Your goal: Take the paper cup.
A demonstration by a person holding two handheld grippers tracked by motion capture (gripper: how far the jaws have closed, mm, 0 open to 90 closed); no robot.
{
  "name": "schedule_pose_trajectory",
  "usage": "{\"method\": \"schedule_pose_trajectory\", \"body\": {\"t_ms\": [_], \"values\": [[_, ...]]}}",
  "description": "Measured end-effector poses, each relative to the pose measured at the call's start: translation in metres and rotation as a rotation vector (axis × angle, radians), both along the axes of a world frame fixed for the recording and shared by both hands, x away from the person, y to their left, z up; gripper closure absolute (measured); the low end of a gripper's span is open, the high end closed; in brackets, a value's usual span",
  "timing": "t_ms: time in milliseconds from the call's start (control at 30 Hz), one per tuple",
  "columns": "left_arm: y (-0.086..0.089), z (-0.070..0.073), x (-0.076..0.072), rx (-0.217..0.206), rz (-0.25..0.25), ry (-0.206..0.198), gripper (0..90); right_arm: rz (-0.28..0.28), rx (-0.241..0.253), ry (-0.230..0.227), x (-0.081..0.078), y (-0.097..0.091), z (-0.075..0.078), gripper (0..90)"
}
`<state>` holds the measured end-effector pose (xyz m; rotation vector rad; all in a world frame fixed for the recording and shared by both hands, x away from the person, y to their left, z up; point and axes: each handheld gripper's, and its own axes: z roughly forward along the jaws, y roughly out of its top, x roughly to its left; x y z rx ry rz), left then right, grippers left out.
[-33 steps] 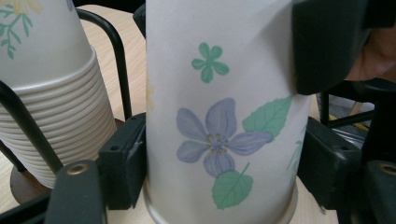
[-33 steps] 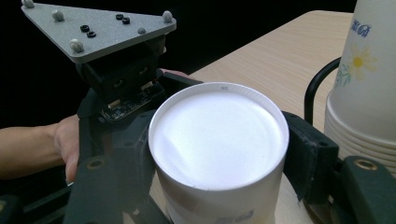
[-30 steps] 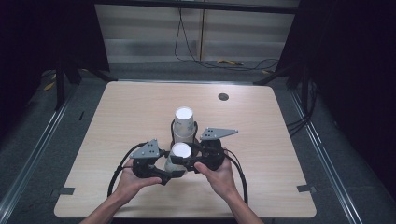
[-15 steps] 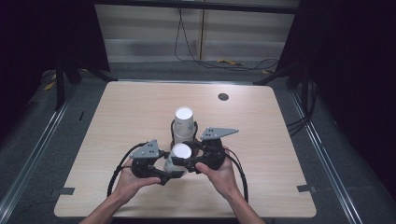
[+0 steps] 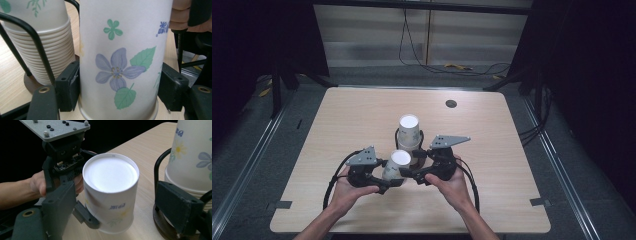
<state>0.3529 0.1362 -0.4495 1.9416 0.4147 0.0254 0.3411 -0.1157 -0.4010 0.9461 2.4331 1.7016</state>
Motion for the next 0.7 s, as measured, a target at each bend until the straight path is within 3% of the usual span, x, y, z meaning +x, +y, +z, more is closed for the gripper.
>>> {"method": "schedule_pose_trajectory", "body": {"t_ms": [433,700], "values": [[0.005,0.0,0.004,0.035,0.024,0.029,29.2,-0.009,-0.01,-0.011,0.0,-0.013,0.008,17.6],[0.01,0.01,0.006,0.053,0.026,0.033,28.7,-0.003,-0.026,-0.002,0.001,-0.018,0.009,17.0]]}}
